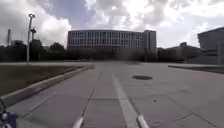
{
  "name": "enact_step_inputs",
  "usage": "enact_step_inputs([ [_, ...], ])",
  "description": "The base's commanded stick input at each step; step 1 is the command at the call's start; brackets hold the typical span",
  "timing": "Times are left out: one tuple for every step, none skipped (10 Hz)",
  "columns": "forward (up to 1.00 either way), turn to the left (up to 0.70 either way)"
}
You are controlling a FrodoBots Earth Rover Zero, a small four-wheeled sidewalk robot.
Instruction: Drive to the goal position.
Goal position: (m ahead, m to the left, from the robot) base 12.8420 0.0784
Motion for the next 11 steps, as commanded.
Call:
enact_step_inputs([
  [0.7,0.0],
  [0.7,0.0],
  [0.7,0.0],
  [0.7,0.0],
  [0.7,0.0],
  [0.7,0.0],
  [0.7,0.0],
  [0.7,0.0],
  [0.7,0.0],
  [0.7,0.0],
  [0.7,0.0],
])
